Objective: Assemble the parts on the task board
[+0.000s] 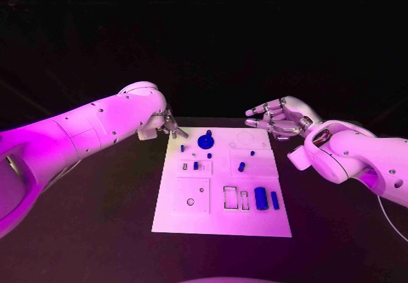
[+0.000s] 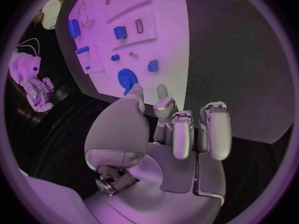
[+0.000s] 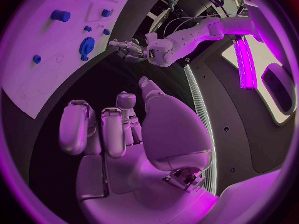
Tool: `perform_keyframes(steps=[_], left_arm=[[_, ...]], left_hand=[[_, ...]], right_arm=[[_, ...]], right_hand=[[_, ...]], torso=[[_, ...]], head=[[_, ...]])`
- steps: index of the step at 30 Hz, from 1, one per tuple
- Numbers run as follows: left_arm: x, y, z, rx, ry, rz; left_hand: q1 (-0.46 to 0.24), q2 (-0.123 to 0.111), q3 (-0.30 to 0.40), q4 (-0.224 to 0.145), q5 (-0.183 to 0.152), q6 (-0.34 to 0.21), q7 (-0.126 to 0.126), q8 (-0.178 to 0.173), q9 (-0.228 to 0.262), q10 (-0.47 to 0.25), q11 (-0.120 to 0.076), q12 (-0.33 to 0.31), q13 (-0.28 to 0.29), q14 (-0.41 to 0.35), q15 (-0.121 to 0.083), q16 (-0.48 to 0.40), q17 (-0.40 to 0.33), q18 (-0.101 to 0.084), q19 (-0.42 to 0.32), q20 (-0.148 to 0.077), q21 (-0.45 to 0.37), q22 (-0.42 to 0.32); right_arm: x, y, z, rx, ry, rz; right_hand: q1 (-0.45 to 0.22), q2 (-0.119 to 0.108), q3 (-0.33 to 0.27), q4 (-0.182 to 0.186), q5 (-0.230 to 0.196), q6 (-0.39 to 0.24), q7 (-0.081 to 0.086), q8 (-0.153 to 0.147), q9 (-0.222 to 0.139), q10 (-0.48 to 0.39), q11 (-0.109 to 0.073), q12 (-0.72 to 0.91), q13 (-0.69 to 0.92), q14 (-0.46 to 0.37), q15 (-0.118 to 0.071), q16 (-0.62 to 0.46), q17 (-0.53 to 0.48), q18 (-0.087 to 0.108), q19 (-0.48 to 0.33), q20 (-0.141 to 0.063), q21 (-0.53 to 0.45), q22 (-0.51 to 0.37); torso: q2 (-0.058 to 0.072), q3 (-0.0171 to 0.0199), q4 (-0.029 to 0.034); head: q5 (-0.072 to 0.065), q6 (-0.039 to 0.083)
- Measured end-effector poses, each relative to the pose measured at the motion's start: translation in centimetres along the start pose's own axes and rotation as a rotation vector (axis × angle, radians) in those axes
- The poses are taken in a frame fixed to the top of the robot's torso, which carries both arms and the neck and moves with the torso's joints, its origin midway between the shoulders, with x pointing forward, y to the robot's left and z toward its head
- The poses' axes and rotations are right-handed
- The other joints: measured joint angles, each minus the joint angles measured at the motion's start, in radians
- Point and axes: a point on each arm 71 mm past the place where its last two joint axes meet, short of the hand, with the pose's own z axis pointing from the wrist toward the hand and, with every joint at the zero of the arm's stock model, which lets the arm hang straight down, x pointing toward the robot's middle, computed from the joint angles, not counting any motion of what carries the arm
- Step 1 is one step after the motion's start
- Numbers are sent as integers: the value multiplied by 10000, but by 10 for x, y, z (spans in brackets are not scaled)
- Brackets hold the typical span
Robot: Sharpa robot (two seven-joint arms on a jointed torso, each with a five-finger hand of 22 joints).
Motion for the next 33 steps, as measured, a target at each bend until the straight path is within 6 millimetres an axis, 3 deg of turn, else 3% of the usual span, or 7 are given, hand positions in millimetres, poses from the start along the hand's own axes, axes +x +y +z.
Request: perform_keyframes(steps=[22, 33], left_arm=[[16, -1, 13, 33, 739, 69], [19, -3, 13, 154, 985, 121]], left_hand=[[-156, 161, -204, 38, 0, 96, -20, 0, 1, 0, 0, 118, 136, 0, 0, 0, 0, 0, 0, 0, 0, -1], [82, 399, -259, -17, 0, 146, -69, 0, 1, 36, -36, 186, 155, 0, 0, 0, 7, -1, 0, -1, 0, -1]], right_arm=[[2, 0, 1, 0, 52, 20], [2, 0, 1, -4, 57, 22]], right_hand=[[0, 0, 0, 0, 0, 0, 0, 0, 0, 1, 0, 0, 7, 0, 0, 0, 7, 0, 0, 0, 0, -8], [0, 0, 0, 0, 0, 0, 0, 0, 0, 1, 0, 0, 9, 0, 0, -38, 6, 0, 0, 0, 0, -8]], torso=[[12, -7, -12], [12, -3, -12]], head=[[33, -44], [41, -35]])
